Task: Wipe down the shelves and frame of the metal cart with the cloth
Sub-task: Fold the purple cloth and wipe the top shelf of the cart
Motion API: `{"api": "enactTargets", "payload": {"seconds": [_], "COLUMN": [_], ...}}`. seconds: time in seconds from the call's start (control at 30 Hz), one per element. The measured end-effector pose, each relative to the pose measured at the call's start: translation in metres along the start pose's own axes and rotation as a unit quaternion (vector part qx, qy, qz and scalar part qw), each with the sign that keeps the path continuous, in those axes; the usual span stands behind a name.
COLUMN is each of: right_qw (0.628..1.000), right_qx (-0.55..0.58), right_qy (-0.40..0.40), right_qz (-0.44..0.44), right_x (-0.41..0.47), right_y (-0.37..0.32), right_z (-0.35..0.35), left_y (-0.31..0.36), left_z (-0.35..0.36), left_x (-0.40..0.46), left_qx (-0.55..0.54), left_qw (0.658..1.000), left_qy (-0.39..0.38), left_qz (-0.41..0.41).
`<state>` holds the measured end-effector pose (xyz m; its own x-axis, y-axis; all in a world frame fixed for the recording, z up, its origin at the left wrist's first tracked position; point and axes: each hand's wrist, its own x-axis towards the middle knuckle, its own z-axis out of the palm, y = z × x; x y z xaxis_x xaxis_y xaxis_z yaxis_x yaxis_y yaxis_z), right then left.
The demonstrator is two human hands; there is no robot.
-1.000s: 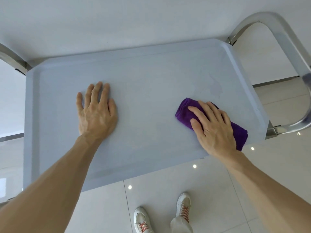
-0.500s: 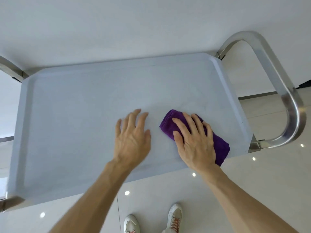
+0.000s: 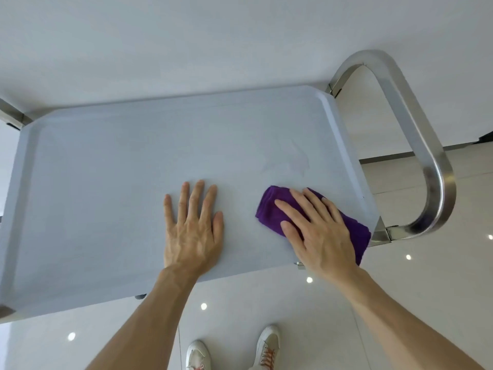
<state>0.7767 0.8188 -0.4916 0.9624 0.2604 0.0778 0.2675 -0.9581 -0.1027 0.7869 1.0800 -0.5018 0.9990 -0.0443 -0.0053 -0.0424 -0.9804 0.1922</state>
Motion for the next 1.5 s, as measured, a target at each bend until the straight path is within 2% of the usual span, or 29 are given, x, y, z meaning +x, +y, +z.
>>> {"api": "enactTargets", "payload": {"seconds": [0.07, 0.13, 0.23, 0.3, 0.4, 0.47, 0.57, 0.63, 0.83, 0.93, 1.0, 1.07, 1.17, 1.3, 1.4, 1.5], "right_qw": [1.000, 0.996, 0.978, 0.975, 0.989, 0.998, 0.998, 0.998, 0.995, 0.980, 0.974, 0.984, 0.999, 0.995, 0.995, 0.999], "right_qx": [-0.017, -0.028, -0.031, -0.010, 0.031, 0.038, 0.035, 0.023, -0.015, -0.010, 0.002, 0.007, 0.024, 0.035, 0.020, -0.001], "right_qy": [-0.008, -0.010, 0.014, 0.026, 0.029, 0.006, -0.036, -0.044, -0.029, -0.010, -0.008, -0.002, -0.001, -0.045, -0.043, -0.034], "right_qz": [0.023, 0.086, 0.205, 0.222, 0.138, 0.059, -0.026, -0.034, 0.090, 0.199, 0.228, 0.179, 0.033, -0.084, -0.087, -0.002], "right_x": [0.001, 0.010, 0.035, 0.048, 0.045, 0.028, -0.001, -0.008, 0.046, 0.101, 0.128, 0.135, 0.101, 0.040, 0.042, 0.086], "right_y": [0.041, 0.063, 0.039, -0.003, -0.061, -0.076, -0.052, -0.018, 0.045, 0.033, 0.009, -0.023, -0.059, -0.043, -0.004, 0.019], "right_z": [-0.010, -0.017, -0.009, -0.001, 0.008, 0.010, 0.006, 0.000, -0.010, 0.000, 0.007, 0.010, 0.013, 0.013, 0.008, 0.003], "left_y": [0.002, 0.003, 0.002, 0.002, 0.001, 0.001, 0.001, 0.002, 0.002, 0.002, 0.001, 0.000, 0.001, 0.000, 0.001, 0.002], "left_z": [0.000, -0.001, -0.001, -0.003, -0.004, -0.004, -0.004, -0.004, -0.004, -0.003, -0.003, -0.004, -0.004, -0.005, -0.006, -0.006], "left_x": [0.000, 0.000, 0.000, 0.000, 0.000, -0.001, 0.000, 0.000, 0.002, 0.003, 0.002, 0.002, 0.003, 0.002, 0.003, 0.004], "left_qx": [-0.005, -0.008, -0.006, -0.006, -0.009, -0.008, -0.012, -0.016, -0.016, -0.015, -0.013, -0.011, -0.015, -0.020, -0.023, -0.024], "left_qw": [1.000, 1.000, 1.000, 1.000, 1.000, 1.000, 1.000, 1.000, 1.000, 1.000, 1.000, 1.000, 1.000, 1.000, 1.000, 1.000], "left_qy": [0.000, 0.002, 0.001, 0.000, -0.002, -0.001, 0.000, 0.000, 0.000, -0.001, -0.004, -0.005, -0.004, -0.002, -0.006, -0.013], "left_qz": [-0.004, -0.007, -0.009, -0.009, -0.009, -0.009, -0.006, -0.006, -0.008, -0.006, -0.004, -0.003, -0.003, 0.000, 0.004, 0.000]}}
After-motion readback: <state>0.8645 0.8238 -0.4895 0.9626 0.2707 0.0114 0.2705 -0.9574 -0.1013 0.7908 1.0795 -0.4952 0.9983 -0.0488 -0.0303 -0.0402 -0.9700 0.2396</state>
